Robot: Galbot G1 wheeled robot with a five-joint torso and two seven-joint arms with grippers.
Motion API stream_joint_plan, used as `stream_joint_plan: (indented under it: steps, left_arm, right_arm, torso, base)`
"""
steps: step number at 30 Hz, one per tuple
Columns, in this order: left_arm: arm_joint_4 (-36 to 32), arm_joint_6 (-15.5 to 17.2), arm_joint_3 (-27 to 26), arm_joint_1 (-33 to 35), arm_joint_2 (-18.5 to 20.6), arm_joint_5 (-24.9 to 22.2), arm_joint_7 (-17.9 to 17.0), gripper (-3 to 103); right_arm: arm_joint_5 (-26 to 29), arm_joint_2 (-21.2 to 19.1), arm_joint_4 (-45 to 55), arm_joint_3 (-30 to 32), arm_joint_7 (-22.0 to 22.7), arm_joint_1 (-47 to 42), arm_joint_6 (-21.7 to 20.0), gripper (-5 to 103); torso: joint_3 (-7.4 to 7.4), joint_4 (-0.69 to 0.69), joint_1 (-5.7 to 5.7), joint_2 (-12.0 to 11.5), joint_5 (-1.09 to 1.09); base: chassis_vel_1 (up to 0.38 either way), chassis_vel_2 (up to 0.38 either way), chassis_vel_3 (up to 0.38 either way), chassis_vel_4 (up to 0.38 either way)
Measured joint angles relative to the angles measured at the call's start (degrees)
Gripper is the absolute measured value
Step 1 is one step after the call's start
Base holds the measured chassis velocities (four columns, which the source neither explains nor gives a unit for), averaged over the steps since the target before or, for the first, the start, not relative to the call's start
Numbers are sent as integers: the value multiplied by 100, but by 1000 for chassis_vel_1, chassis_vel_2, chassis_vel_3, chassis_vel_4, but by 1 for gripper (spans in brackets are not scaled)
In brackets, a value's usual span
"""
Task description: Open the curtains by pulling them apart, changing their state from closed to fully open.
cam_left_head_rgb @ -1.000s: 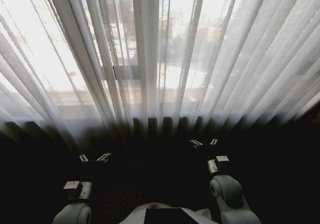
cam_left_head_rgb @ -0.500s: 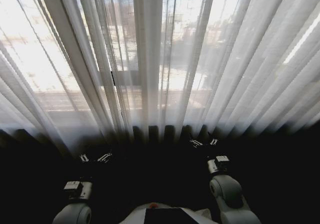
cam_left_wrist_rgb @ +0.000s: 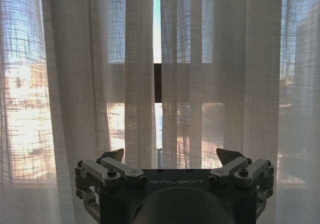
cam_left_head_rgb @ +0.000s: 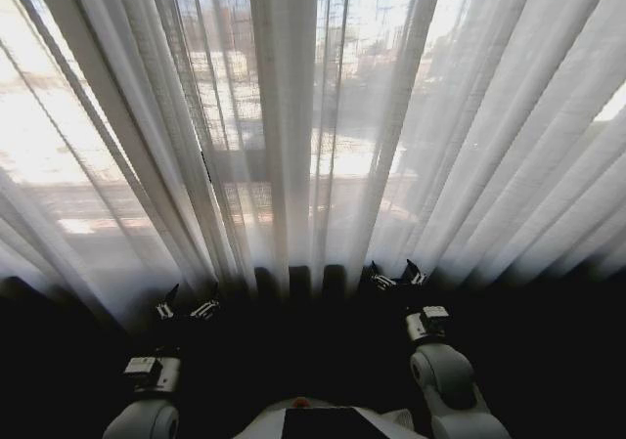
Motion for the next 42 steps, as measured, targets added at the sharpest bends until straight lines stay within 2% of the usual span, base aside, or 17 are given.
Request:
stream_joint_plan:
  steps: [12,18,28,42]
  left_arm:
    - [6,-43,-12,29,-4,3,1,100]
    - [55,-66,-10,32,-9,3,3,100]
    - [81,-81,-10,29,-10,3,4,100]
    - [143,-152,2,26,-17,21,4,100]
  right_arm:
    - [-19,7,-12,-23,7,6,106,100]
    - [-364,6,-23,-27,-41,-15,121,100]
    - [-506,39,-65,-75,-40,-30,130,100]
    - [-505,68,-118,-73,-7,-36,197,100]
  torso:
    - [0,-1,2,-1,-1]
    - [-2,-2,-5,2,1]
    - [0,-1,-1,0,-1]
    - [0,-1,-1,1,-2]
  base:
    - [-104,121,102,-126]
    - [3,-9,-3,7]
    - [6,18,-10,-19]
    - [168,163,-154,-168]
